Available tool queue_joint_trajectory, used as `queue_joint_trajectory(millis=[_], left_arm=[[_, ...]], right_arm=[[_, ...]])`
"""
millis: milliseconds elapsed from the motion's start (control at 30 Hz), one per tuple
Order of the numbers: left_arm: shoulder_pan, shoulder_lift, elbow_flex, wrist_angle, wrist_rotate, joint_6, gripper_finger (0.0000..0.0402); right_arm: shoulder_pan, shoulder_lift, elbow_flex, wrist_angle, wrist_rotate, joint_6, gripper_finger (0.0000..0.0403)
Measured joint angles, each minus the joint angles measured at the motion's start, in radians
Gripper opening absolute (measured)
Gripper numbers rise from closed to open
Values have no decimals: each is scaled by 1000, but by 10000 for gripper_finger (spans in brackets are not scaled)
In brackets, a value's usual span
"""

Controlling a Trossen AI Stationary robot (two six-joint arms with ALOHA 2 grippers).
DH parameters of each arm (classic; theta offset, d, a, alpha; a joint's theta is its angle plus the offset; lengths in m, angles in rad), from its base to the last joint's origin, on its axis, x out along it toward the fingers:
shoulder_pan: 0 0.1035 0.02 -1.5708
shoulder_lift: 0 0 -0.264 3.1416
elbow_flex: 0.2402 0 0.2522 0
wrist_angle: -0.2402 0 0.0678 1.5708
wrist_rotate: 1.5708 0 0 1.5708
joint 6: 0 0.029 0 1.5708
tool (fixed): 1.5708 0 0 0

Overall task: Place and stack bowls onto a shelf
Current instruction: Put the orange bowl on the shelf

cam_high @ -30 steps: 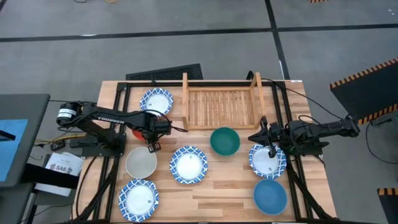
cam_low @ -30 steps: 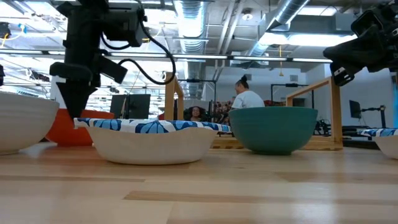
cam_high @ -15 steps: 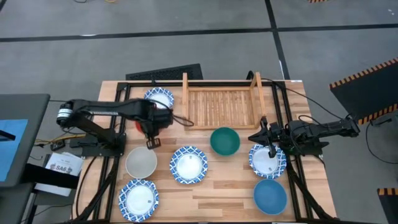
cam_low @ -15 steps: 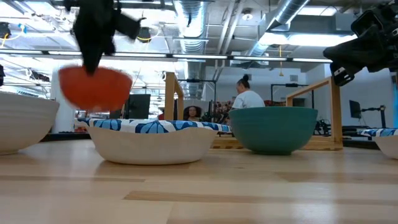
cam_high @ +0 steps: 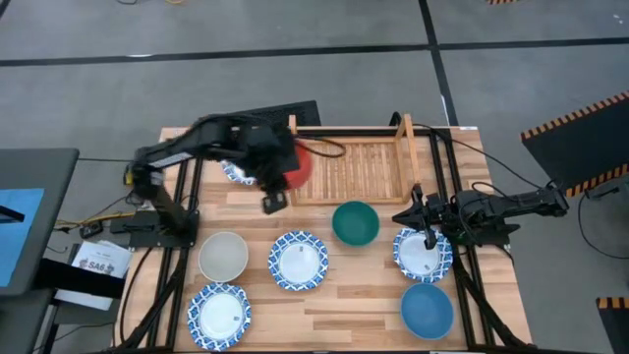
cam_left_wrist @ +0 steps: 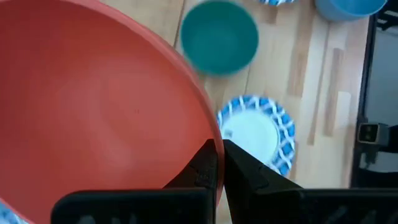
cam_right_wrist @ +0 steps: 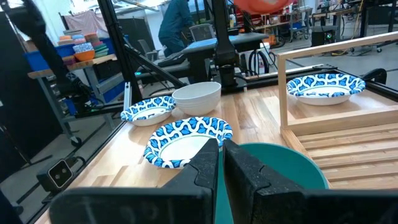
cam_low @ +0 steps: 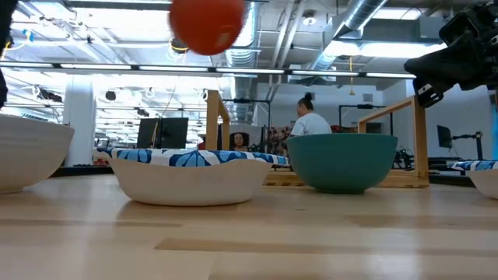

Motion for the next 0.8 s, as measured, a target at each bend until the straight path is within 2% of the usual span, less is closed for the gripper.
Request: queue_joint_trajectory(millis=[67, 233, 500, 800], left_arm=[[0, 85, 91, 3, -18, 55, 0], [3, 157, -13, 213, -8, 132, 0], [20, 359, -23, 375, -102, 275, 0], [104, 545, -23, 328, -253, 368, 0]], right_arm=[[0, 0, 0, 0, 0, 0, 51], [0, -1, 0, 1, 0, 0, 51], [0, 1, 0, 1, 0, 0, 51], [0, 1, 0, 1, 0, 0, 51]])
